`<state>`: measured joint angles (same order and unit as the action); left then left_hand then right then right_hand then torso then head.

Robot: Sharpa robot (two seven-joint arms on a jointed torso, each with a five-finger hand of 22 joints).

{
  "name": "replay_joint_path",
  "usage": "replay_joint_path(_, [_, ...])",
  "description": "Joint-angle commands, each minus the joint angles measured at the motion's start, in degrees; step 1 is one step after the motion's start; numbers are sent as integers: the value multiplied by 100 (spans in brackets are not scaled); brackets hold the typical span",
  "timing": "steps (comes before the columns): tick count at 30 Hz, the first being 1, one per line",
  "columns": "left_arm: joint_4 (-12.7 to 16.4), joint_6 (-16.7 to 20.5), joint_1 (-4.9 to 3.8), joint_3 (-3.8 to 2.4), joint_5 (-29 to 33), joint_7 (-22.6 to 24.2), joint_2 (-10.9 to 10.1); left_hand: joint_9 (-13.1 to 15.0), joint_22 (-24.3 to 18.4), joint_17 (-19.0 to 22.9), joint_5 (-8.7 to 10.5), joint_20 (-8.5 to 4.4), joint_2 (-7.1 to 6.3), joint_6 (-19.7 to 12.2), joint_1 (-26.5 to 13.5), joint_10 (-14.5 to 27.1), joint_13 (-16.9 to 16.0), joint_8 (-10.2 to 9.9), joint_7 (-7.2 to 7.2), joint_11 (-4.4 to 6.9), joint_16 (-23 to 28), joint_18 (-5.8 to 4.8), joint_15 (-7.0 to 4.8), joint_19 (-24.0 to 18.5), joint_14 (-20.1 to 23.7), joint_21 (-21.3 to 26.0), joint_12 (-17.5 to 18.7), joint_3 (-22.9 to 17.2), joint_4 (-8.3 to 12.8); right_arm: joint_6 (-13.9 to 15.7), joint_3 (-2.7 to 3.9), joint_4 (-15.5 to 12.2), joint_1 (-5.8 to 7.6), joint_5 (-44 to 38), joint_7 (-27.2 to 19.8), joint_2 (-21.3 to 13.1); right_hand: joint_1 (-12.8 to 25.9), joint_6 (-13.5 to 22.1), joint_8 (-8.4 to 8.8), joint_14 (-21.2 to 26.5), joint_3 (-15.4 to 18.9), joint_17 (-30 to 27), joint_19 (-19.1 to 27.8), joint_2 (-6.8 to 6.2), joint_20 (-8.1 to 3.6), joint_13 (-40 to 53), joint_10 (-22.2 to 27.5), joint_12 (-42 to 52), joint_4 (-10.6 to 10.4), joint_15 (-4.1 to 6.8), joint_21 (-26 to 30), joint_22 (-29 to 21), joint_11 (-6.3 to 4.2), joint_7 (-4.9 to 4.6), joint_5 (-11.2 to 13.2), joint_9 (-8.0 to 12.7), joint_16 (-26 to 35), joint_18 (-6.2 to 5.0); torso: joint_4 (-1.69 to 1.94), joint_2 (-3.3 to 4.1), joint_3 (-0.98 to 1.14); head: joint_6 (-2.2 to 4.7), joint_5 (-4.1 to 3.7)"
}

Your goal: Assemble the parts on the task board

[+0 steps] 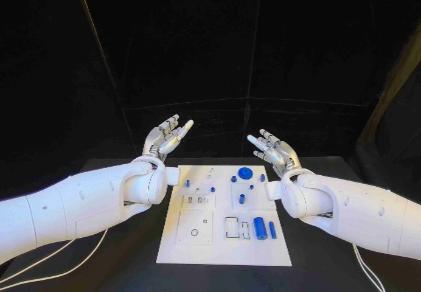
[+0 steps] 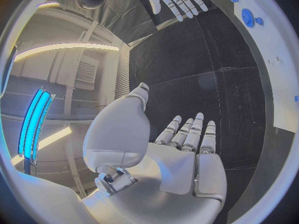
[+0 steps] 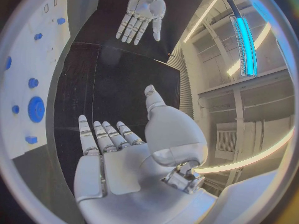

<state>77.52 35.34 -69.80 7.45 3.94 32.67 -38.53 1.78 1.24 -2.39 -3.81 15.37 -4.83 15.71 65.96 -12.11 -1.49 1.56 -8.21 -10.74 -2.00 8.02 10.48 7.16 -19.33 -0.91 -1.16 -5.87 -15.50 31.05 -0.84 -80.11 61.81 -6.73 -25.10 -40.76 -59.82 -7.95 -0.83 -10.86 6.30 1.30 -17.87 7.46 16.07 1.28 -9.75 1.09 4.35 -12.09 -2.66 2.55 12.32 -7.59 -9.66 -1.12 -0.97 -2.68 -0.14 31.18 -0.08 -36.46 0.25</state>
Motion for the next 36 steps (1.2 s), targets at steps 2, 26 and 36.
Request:
replay_joint_path(2, [-27, -419, -19, 5, 156, 336, 15, 16, 16, -20, -49, 95, -9, 106, 279, -82, -14, 33, -509, -67, -38, 129, 48, 38, -121, -47, -44, -15, -92, -1246, -12, 221, 56, -763, 367, 91, -533, -326, -76, -360, 22, 43, -174, 72, 70, 44, -350, 70, 180, -128, -82, 36, 172, -820, -58, -44, -83, -139, -1, -1, 0, 0, -1])
replay_joint_path(26, [590, -944, 11, 15, -381, 289, -685, 216, 493, -435, -78, -27, 427, 3461, 751, -4157, -222, 569, -570, -30, -985, 263, -202, 4037, -3995, -1309, -837, -14, 812, -1061, -17, 686, 266, -3163, 372, -178, -1630, -4647, -551, -5345, -210, 278, -3143, 211, -200, 236, -5062, 499, 1222, 516, -1268, 343, -317, -433, 24, -273, -671, -799, 73, 286, 8, 119, -170])
replay_joint_path(36, [1333, -1184, 11, 15, -507, 185, -1161, 200, 398, -525, -80, -117, 491, 3690, 872, -4415, -220, 495, -509, 44, -888, 264, -294, 4370, -4344, -1274, -741, -8, 1077, -1374, -12, 957, 690, -5704, 1251, -39, -1912, -5061, -451, -6796, -330, 512, -4473, 77, -792, 237, -5660, 308, 1230, 994, -2349, 831, -576, -261, -2, -277, -1041, -784, 185, 619, -24, 273, -294])
